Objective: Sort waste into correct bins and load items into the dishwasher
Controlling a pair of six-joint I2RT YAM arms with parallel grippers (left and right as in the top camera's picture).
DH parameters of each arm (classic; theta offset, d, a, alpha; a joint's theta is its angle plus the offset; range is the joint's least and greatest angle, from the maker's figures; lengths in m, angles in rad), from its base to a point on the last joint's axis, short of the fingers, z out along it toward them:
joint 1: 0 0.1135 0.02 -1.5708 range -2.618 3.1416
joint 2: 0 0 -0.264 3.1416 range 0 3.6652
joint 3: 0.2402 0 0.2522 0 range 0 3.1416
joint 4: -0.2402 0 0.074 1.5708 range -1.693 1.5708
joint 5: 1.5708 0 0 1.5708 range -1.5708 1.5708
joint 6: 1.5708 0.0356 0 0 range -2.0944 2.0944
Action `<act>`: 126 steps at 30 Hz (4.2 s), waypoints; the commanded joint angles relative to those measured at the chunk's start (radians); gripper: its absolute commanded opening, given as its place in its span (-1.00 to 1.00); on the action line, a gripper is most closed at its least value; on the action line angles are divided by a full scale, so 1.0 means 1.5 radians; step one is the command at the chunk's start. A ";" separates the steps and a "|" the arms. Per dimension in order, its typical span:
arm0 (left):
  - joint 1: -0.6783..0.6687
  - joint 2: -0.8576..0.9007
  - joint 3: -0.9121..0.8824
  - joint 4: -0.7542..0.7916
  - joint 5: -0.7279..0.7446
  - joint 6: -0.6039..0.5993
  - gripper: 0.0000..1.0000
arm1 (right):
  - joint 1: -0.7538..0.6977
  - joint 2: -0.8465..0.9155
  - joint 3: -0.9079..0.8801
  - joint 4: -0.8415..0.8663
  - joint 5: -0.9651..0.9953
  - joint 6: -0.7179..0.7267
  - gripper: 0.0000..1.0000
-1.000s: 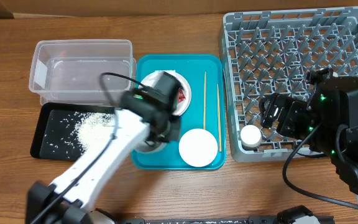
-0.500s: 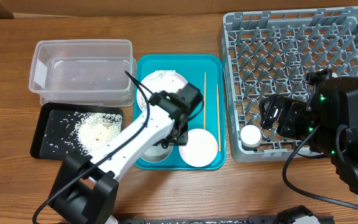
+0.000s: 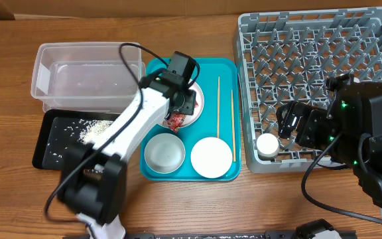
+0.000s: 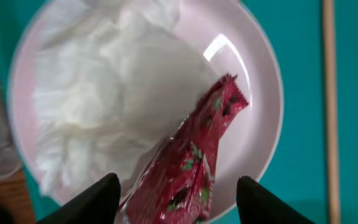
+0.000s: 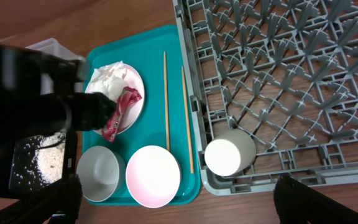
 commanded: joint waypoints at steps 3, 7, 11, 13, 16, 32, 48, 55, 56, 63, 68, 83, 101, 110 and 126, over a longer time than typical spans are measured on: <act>-0.003 0.051 0.005 -0.009 0.047 0.105 -0.10 | 0.001 -0.001 0.001 0.002 -0.001 -0.004 1.00; 0.002 0.046 0.012 -0.025 0.013 0.100 -0.92 | 0.001 0.005 0.001 0.002 -0.001 -0.004 1.00; 0.023 0.031 0.071 -0.095 -0.004 0.053 -0.92 | 0.001 0.010 0.001 0.002 -0.001 -0.004 1.00; 0.041 0.016 0.118 -0.134 -0.004 0.019 -0.92 | 0.001 0.012 0.001 0.002 -0.001 -0.004 1.00; 0.077 -0.008 0.171 -0.161 -0.005 -0.022 -0.92 | 0.001 0.011 0.001 0.001 -0.001 -0.004 1.00; 0.223 -0.027 0.198 -0.114 -0.001 -0.091 0.00 | 0.001 0.012 0.001 -0.013 -0.001 -0.004 1.00; 0.075 0.174 0.185 -0.077 -0.069 0.087 0.43 | 0.001 0.012 0.001 -0.016 -0.001 -0.004 1.00; 0.075 0.165 0.214 -0.134 0.005 0.082 -0.92 | 0.001 0.012 0.001 -0.015 -0.001 -0.004 1.00; 0.075 0.155 0.228 -0.155 0.004 0.071 -0.92 | 0.001 0.012 0.001 -0.015 -0.001 -0.004 1.00; 0.093 0.037 0.282 -0.189 0.003 0.038 -0.92 | 0.001 0.011 0.001 -0.015 -0.001 -0.004 1.00; 0.139 -0.022 0.282 -0.188 -0.038 0.031 -0.92 | 0.001 0.012 0.001 -0.015 -0.001 -0.004 1.00; 0.303 0.004 0.297 -0.250 -0.015 0.009 0.37 | 0.001 0.011 0.001 -0.015 -0.001 -0.004 1.00; 0.198 -0.360 0.375 -0.508 -0.017 -0.014 0.29 | 0.001 -0.022 0.001 -0.008 -0.001 -0.005 1.00; 0.199 -0.524 0.375 -0.604 -0.020 -0.049 0.38 | 0.001 -0.023 0.001 0.001 -0.001 -0.007 1.00; 0.199 -0.572 0.375 -0.626 -0.019 -0.049 1.00 | 0.041 0.065 0.001 0.018 -0.089 -0.042 1.00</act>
